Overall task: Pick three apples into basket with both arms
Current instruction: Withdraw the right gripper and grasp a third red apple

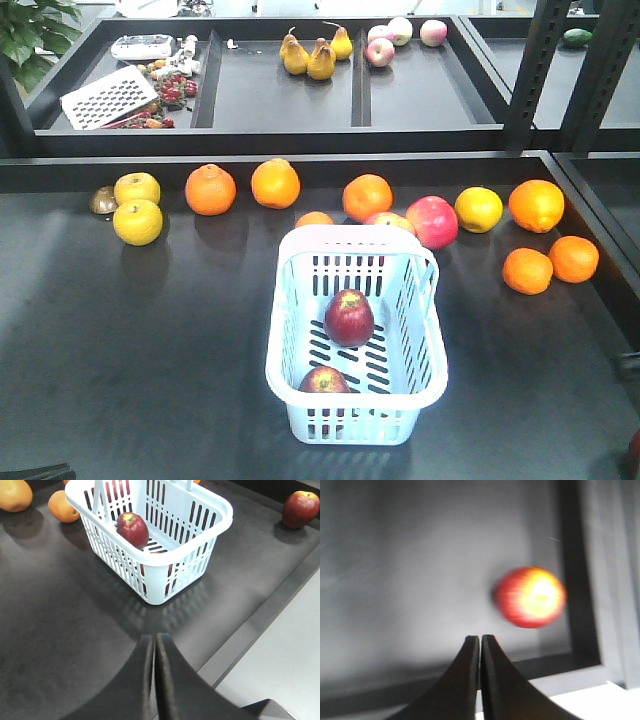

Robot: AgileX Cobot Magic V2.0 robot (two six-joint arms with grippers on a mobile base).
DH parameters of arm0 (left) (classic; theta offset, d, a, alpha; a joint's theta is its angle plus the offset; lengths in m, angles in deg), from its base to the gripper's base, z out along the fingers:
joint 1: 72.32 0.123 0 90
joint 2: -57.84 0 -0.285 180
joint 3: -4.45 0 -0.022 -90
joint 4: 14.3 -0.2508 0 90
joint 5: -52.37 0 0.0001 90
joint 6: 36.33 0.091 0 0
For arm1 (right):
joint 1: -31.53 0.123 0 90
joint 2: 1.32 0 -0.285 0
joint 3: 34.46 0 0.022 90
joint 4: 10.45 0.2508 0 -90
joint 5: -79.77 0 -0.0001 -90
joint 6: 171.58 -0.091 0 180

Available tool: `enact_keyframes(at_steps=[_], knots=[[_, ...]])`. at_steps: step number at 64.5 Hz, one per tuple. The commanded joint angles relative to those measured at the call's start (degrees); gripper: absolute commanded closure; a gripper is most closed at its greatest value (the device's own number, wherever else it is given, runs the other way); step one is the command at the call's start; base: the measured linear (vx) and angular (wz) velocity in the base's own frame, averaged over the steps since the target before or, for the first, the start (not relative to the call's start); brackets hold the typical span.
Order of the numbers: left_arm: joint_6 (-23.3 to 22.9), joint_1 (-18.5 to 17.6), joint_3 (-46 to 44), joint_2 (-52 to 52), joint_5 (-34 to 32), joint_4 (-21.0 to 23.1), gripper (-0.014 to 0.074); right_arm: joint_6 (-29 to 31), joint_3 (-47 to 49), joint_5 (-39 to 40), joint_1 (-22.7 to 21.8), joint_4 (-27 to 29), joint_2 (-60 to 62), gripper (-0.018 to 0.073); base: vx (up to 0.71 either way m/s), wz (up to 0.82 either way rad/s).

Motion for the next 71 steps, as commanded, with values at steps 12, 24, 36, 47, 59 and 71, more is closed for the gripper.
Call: enact_keyframes(at_steps=[12, 24, 36, 47, 59, 71], knots=[[-0.2, -0.1, -1.6, -0.4, -3.1, 1.8, 0.0603, 12.2, 1.2, 5.7, -14.6, 11.3, -4.8, 0.0329, 0.00, 0.00], [-0.2, -0.1, -1.6, -0.4, -3.1, 1.8, 0.0603, 13.1, 1.2, 8.9, -17.9, 10.4, -11.7, 0.0021, 0.00, 0.00], [-0.2, -0.1, -1.6, -0.4, -3.1, 1.8, 0.0603, 12.1, 1.2, 11.5, -18.2, 7.9, -18.9, -0.0130, 0.00, 0.00], [-0.2, -0.1, -1.6, -0.4, -3.1, 1.8, 0.0603, 8.9, 1.2, 14.1, -18.2, 4.7, -24.1, -0.0118, 0.00, 0.00], [-0.2, -0.1, -1.6, -0.4, -3.1, 1.8, 0.0603, 8.4, 1.2, 16.6, -18.2, 2.9, -28.0, -0.0083, 0.00, 0.00], [-0.2, -0.1, -1.6, -0.4, -3.1, 1.8, 0.0603, 8.4, 1.2, 19.8, -18.2, 2.9, -31.9, -0.0053, 0.00, 0.00]])
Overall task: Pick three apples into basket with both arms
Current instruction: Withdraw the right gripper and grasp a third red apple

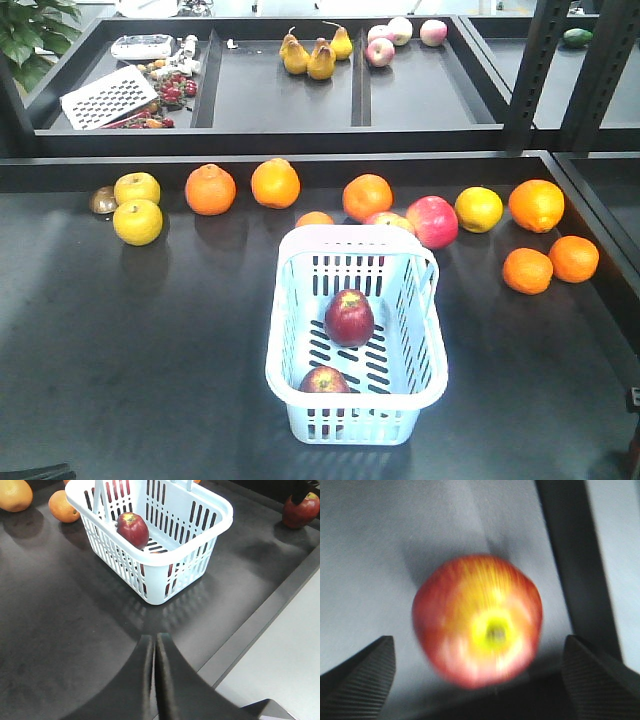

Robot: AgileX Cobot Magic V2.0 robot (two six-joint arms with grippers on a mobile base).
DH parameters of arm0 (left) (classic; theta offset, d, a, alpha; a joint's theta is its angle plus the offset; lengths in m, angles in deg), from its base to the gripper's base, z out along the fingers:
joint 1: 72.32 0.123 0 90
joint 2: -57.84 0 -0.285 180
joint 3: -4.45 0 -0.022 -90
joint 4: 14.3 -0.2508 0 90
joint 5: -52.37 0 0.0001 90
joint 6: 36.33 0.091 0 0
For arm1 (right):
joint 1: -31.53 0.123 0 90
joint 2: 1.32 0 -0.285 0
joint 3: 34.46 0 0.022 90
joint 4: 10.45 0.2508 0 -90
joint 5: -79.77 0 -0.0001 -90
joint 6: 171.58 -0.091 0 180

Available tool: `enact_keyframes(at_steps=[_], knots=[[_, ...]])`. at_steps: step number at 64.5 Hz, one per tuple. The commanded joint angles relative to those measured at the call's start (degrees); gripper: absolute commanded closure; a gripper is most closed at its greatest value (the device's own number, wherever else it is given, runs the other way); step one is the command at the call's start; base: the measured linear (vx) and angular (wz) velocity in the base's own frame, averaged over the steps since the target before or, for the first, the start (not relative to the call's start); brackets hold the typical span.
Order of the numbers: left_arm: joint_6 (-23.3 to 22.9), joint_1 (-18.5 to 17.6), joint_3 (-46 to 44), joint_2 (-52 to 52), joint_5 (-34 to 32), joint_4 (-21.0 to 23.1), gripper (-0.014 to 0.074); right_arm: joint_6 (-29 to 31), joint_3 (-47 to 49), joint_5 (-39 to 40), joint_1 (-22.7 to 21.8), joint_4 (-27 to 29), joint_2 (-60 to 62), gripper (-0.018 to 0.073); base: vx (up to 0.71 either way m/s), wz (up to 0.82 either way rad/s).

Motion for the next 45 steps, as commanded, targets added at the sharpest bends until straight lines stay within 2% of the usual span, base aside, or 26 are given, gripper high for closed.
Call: enact_keyframes(at_steps=[1, 18, 25, 38, 45], knots=[[-0.2, -0.1, -1.6, -0.4, -3.1, 1.8, 0.0603, 0.0, 1.2, 2.7, -0.3, -0.8, 0.0, -0.0052, 0.00, 0.00], [-0.2, -0.1, -1.6, -0.4, -3.1, 1.8, 0.0603, 0.2, 1.2, 3.9, -0.3, -1.8, -4.0, -0.0024, 0.00, 0.00], [-0.2, -0.1, -1.6, -0.4, -3.1, 1.8, 0.0603, 0.2, 1.2, 4.0, -0.3, -1.8, -4.1, 0.0033, 0.00, 0.00], [-0.2, -0.1, -1.6, -0.4, -3.1, 1.8, 0.0603, 0.8, 1.8, 2.6, -0.3, 1.5, -2.1, 0.0328, 0.00, 0.00], [-0.2, -0.1, -1.6, -0.4, -3.1, 1.8, 0.0603, 4.5, 4.1, -0.8, -0.3, 5.2, 1.8, 0.0511, 0.00, 0.00]])
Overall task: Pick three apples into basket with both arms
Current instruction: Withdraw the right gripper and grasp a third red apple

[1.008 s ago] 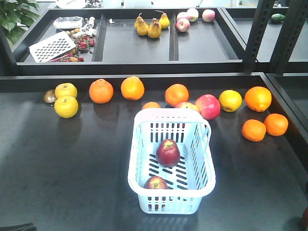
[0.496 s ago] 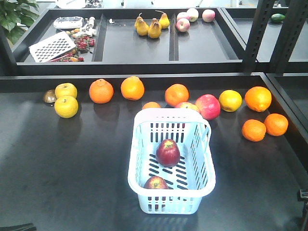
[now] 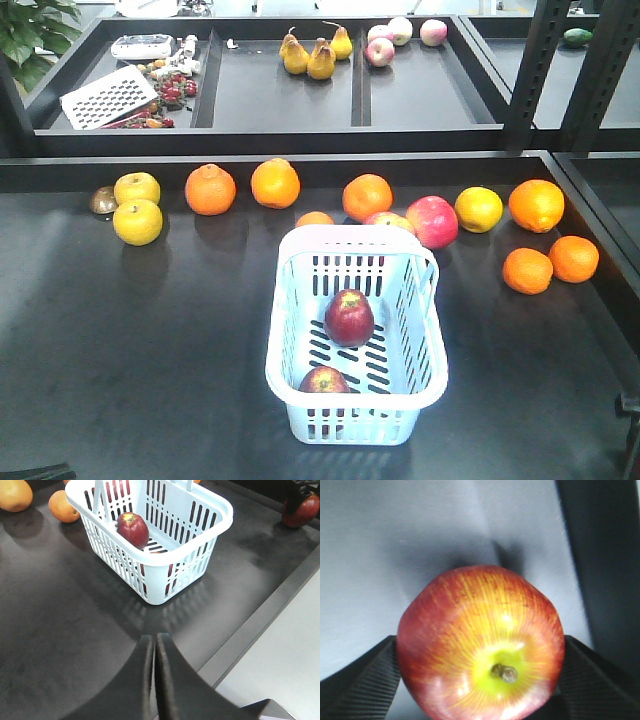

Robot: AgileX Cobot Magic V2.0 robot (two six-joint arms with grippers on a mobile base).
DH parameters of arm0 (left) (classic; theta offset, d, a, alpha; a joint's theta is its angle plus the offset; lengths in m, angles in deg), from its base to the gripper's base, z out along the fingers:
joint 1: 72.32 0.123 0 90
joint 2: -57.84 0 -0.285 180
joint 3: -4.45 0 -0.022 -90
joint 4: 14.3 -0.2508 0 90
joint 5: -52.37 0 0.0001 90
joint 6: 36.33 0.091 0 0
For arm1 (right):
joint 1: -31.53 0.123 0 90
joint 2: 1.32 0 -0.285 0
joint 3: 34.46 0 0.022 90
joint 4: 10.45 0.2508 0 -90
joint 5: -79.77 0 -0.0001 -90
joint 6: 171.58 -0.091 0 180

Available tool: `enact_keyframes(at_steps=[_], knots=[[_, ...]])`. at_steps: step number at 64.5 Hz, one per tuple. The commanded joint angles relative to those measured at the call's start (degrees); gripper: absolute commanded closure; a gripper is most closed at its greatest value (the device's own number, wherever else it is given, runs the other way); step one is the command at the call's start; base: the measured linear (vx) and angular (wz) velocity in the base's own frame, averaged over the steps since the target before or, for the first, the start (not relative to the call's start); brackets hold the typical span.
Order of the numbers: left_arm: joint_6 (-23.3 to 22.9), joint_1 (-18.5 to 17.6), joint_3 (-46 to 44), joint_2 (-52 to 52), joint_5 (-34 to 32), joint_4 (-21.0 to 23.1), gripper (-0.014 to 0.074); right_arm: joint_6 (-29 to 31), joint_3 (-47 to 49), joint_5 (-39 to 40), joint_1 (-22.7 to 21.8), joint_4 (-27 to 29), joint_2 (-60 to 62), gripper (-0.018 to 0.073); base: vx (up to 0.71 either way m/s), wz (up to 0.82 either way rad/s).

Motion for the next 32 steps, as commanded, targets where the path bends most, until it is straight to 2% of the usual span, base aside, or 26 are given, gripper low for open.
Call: enact_keyframes(at_steps=[1, 3, 8, 17, 28, 32], knots=[[-0.2, -0.1, -1.6, -0.4, -3.1, 1.8, 0.0603, 4.0, 3.3, -2.5, -0.3, 3.8, 6.2, 0.0544, 0.00, 0.00], [-0.2, -0.1, -1.6, -0.4, -3.1, 1.8, 0.0603, 5.5, 4.1, -3.2, -0.3, 5.8, 7.3, 0.0575, 0.00, 0.00], [-0.2, -0.1, -1.6, -0.4, -3.1, 1.8, 0.0603, 10.4, 5.7, -5.8, -0.3, 12.0, 11.7, 0.0570, 0.00, 0.00], [-0.2, -0.1, -1.6, -0.4, -3.3, 1.8, 0.0603, 24.9, 6.7, -10.6, -0.2, 27.4, 20.4, 0.0568, 0.00, 0.00], [-0.2, -0.1, -1.6, -0.4, -3.3, 1.8, 0.0603, 37.4, 6.4, -21.5, -0.2, 44.6, 29.1, 0.0564, 0.00, 0.00], [-0.2, -0.1, -1.6, -0.4, -3.3, 1.8, 0.0603, 40.2, 6.4, -25.0, -0.2, 49.7, 31.5, 0.0564, 0.00, 0.00]])
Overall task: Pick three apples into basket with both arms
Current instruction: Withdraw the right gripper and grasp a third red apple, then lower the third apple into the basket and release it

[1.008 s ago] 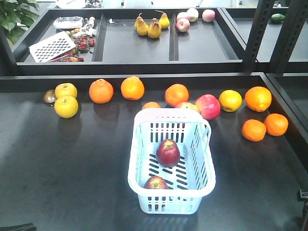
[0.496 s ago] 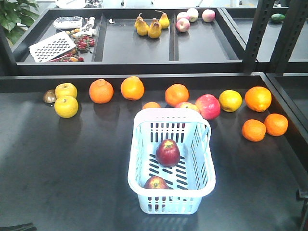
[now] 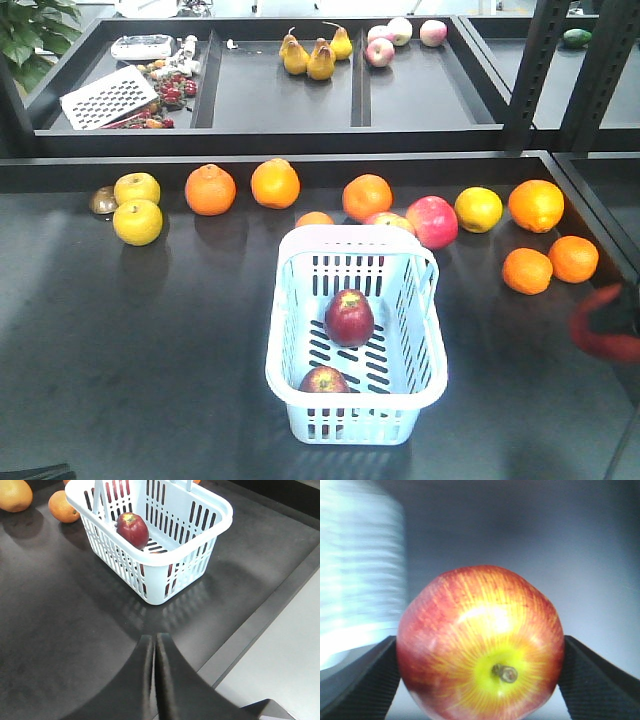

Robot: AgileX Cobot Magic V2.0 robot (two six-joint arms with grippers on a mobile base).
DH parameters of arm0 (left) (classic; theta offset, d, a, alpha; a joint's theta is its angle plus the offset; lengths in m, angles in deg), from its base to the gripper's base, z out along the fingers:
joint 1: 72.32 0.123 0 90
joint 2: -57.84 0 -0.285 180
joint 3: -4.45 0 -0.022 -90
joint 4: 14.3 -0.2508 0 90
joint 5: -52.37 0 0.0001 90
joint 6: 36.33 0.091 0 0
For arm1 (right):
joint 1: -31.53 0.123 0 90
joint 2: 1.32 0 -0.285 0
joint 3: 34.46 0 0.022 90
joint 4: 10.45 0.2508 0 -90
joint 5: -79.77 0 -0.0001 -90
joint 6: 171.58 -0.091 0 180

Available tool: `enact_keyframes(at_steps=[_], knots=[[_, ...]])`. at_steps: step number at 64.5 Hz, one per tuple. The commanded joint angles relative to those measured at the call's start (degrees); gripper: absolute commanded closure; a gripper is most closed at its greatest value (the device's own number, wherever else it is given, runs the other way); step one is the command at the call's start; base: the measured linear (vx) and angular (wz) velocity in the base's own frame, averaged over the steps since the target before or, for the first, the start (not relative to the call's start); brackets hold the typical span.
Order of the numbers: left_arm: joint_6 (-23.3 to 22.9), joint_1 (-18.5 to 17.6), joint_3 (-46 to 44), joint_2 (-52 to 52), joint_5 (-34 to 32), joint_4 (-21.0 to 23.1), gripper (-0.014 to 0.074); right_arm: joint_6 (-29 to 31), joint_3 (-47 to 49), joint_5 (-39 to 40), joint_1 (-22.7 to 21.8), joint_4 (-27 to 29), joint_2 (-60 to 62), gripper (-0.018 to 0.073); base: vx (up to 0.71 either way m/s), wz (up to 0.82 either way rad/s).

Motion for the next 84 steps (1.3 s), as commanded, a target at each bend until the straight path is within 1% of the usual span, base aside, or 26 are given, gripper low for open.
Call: enact_keyframes(at_steps=[1, 4, 8, 14, 16, 17, 22, 28, 32, 39, 46, 52, 55, 60, 65, 66, 70, 73, 78, 84], knots=[[-0.2, -0.1, -1.6, -0.4, -3.3, 1.8, 0.0603, 7.0, 1.3, -5.4, -0.2, 11.8, 5.4, 0.0564, 0.00, 0.00], [-0.2, -0.1, -1.6, -0.4, -3.3, 1.8, 0.0603, 9.0, 1.3, -7.2, 0.5, 15.7, 6.7, 0.0564, 0.00, 0.00], [-0.2, -0.1, -1.6, -0.4, -3.3, 1.8, 0.0603, 10.5, 1.3, -9.6, 2.9, 18.2, 8.2, 0.0564, 0.00, 0.00], [-0.2, -0.1, -1.6, -0.4, -3.4, 1.8, 0.0603, 10.1, 1.3, -10.4, 9.4, 19.1, 8.2, 0.0564, 0.00, 0.00], [-0.2, -0.1, -1.6, -0.4, -3.4, 1.8, 0.0603, 9.9, 1.3, -9.8, 12.4, 18.9, 8.0, 0.0564, 0.00, 0.00], [-0.2, -0.1, -1.6, -0.4, -3.4, 1.8, 0.0603, 9.7, 1.3, -9.1, 14.3, 18.9, 8.1, 0.0564, 0.00, 0.00], [-0.2, -0.1, -1.6, -0.4, -3.4, 1.8, 0.0603, 8.0, 1.3, -4.6, 21.0, 19.1, 7.9, 0.0564, 0.00, 0.00], [-0.2, -0.1, -1.6, -0.4, -3.4, 1.8, 0.0603, 6.5, 1.3, 5.3, 30.6, 18.9, 6.2, 0.0564, 0.00, 0.00], [-0.2, -0.1, -1.6, -0.4, -3.4, 1.8, 0.0603, 5.2, 1.3, 10.2, 35.2, 18.4, 4.0, 0.0564, 0.00, 0.00], [-0.2, -0.1, -1.6, -0.4, -3.3, 1.8, 0.0603, 4.3, 1.3, 18.2, 40.9, 18.6, -1.3, 0.0559, 0.00, 0.00], [-0.2, -0.1, -1.6, -0.4, -3.3, 1.8, 0.0603, 4.3, 1.7, 25.2, 44.0, 20.2, -6.2, 0.0535, 0.00, 0.00], [-0.2, -0.1, -1.6, -0.4, -3.3, 1.8, 0.0603, 4.3, 2.5, 28.4, 45.1, 21.3, -9.7, 0.0474, 0.00, 0.00], [-0.2, -0.1, -1.6, -0.4, -3.3, 1.8, 0.0603, 4.4, 3.3, 28.2, 45.1, 21.9, -11.3, 0.0420, 0.00, 0.00], [-0.2, -0.1, -1.6, -0.4, -3.2, 1.8, 0.0603, 4.4, 4.5, 28.1, 45.1, 22.6, -13.3, 0.0303, 0.00, 0.00], [-0.2, -0.1, -1.6, -0.4, -3.1, 1.8, 0.0603, 4.4, 5.4, 27.5, 45.1, 22.8, -14.9, 0.0148, 0.00, 0.00], [-0.2, -0.1, -1.6, -0.4, -3.1, 1.8, 0.0603, 4.4, 5.5, 27.4, 45.1, 22.8, -15.0, 0.0134, 0.00, 0.00], [-0.2, -0.1, -1.6, -0.4, -3.1, 1.8, 0.0603, 4.2, 5.7, 27.1, 45.1, 23.0, -15.7, 0.0025, 0.00, 0.00], [-0.2, -0.1, -1.6, -0.4, -3.1, 1.8, 0.0603, 4.2, 5.7, 27.1, 45.1, 23.0, -16.0, -0.0039, 0.00, 0.00], [-0.2, -0.1, -1.6, -0.4, -3.1, 1.8, 0.0603, 4.2, 5.7, 27.1, 45.1, 23.0, -16.4, -0.0125, 0.00, 0.00], [-0.2, -0.1, -1.6, -0.4, -3.1, 1.8, 0.0603, 4.2, 5.7, 27.1, 45.1, 23.0, -16.5, -0.0162, 0.00, 0.00]])
